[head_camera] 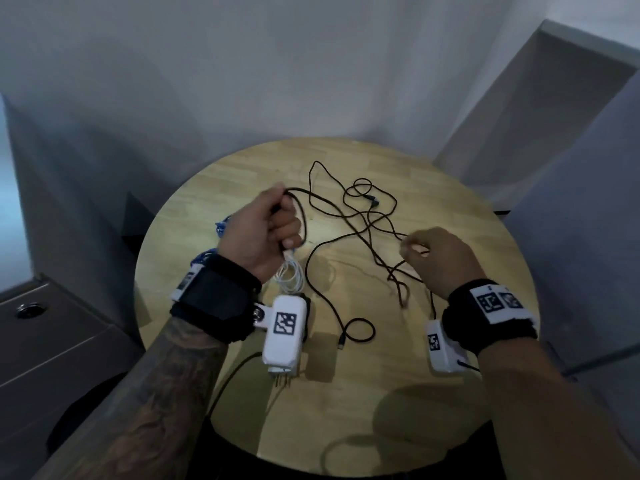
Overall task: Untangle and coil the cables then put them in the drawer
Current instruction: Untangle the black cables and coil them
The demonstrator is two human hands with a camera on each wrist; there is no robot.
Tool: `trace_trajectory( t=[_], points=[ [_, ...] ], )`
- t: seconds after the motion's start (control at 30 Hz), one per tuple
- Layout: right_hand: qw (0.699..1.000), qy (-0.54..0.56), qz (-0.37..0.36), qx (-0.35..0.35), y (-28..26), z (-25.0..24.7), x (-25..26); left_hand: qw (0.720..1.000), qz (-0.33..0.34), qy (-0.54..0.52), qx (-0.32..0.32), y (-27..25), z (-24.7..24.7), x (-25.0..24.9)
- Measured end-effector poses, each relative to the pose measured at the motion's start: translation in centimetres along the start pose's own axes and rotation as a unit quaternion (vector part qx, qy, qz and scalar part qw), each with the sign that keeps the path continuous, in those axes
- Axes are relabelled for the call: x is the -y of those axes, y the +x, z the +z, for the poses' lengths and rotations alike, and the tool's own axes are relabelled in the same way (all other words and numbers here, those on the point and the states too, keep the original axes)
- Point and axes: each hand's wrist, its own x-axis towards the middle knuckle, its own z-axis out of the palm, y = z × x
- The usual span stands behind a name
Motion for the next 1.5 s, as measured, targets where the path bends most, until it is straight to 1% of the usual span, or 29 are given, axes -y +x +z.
trace_trajectory(
  t=[0.03,0.07,0.1,0.13,0.17,0.2,0.27,0.3,0.33,0.4,0.5,0.6,0.67,0.73,0.77,0.8,0.83,0.9,0.93,0.97,1.07,1.13,1.17,1.23,1.27,1.33,1.4,1.43,1.5],
  points=[
    [0.994,0.100,-0.030,-0.016,-0.5,0.0,1.0,1.000,-0.009,0.028,0.007,-0.1,0.7,0.7],
    [0.976,0.214,-0.041,0.001,-1.2,-0.1,2.3,0.998,-0.016,0.054,0.013,-0.2,1.3,1.4],
    [0.949,0.309,-0.040,0.046,-1.9,-0.2,3.5,0.997,-0.020,0.074,0.015,-0.2,1.8,1.9],
    [0.927,0.359,-0.043,0.101,-2.5,-0.2,4.4,0.996,-0.021,0.087,0.014,-0.2,2.1,2.4],
    [0.917,0.366,-0.062,0.146,-2.8,0.0,4.8,0.995,-0.024,0.093,0.014,-0.2,2.3,2.8],
    [0.913,0.364,-0.082,0.168,-2.8,0.3,4.9,0.995,-0.030,0.093,0.015,-0.2,2.4,2.9],
    [0.912,0.373,-0.091,0.146,-2.4,0.8,4.6,0.996,-0.063,0.060,0.032,-0.2,2.3,2.8],
    [0.915,0.373,-0.087,0.125,-2.0,0.9,4.3,0.995,-0.087,0.019,0.051,-0.3,2.2,2.7],
    [0.926,0.352,-0.091,0.101,-1.7,1.1,3.9,0.991,-0.108,-0.031,0.074,-0.4,2.1,2.5],
    [0.957,0.255,-0.121,0.070,-1.5,1.3,3.6,0.979,-0.123,-0.121,0.110,-0.6,2.2,2.3],
    [0.972,0.154,-0.138,0.114,-2.0,1.9,4.2,0.976,-0.086,-0.172,0.101,-0.7,2.4,2.5],
    [0.970,0.085,-0.157,0.162,-2.8,2.3,5.1,0.987,-0.015,-0.154,0.046,-0.1,1.9,2.7],
    [0.965,0.059,-0.195,0.164,-3.6,1.9,5.8,0.991,0.035,-0.131,0.007,0.4,1.4,3.0],
    [0.960,0.067,-0.226,0.148,-4.2,1.4,6.2,0.995,0.082,-0.054,-0.015,0.5,1.2,3.3],
    [0.959,0.074,-0.234,0.138,-4.4,1.1,6.4,0.993,0.112,0.024,-0.020,0.5,1.3,3.5],
    [0.959,0.085,-0.238,0.125,-4.5,0.9,6.4,0.982,0.141,0.123,-0.016,0.4,1.4,3.8],
    [0.960,0.105,-0.237,0.109,-4.5,0.6,6.4,0.959,0.162,0.234,-0.002,0.2,1.6,4.0],
    [0.954,0.179,-0.231,0.071,-4.5,-0.3,6.4,0.895,0.157,0.414,0.059,-0.4,2.2,4.5],
    [0.948,0.222,-0.221,0.054,-4.4,-0.8,6.3,0.870,0.133,0.465,0.095,-0.7,2.4,4.7],
    [0.942,0.265,-0.201,0.041,-4.4,-1.3,6.2,0.861,0.091,0.484,0.123,-1.0,2.5,4.9],
    [0.927,0.361,-0.102,0.000,-3.3,-2.5,4.5,0.872,-0.025,0.464,0.154,-1.6,2.5,4.5],
    [0.921,0.383,-0.075,-0.012,-2.1,-2.9,2.9,0.890,-0.041,0.428,0.150,-1.7,2.2,3.4],
    [0.922,0.379,-0.080,-0.012,-1.5,-2.9,2.2,0.913,-0.042,0.382,0.137,-1.6,2.0,2.7],
    [0.934,0.344,-0.100,-0.006,-0.9,-2.7,1.4,0.965,-0.069,0.238,0.089,-1.1,1.4,1.4],
    [0.937,0.331,-0.109,-0.004,-0.8,-2.6,1.3,0.979,-0.081,0.174,0.075,-0.9,1.0,0.9],
    [0.939,0.324,-0.115,-0.002,-0.7,-2.2,1.4,0.991,-0.081,0.083,0.063,-0.7,0.5,0.6],
    [0.946,0.310,-0.098,0.001,-0.6,-1.7,1.5,0.995,-0.074,0.027,0.057,-0.6,0.1,0.5],
    [0.946,0.314,-0.078,-0.002,-0.5,-1.5,1.6,0.996,-0.071,0.016,0.056,-0.6,0.0,0.5],
    [0.934,0.356,-0.017,-0.020,-0.4,-1.5,1.6,0.997,-0.061,0.000,0.054,-0.5,0.0,0.5]
  ],
)
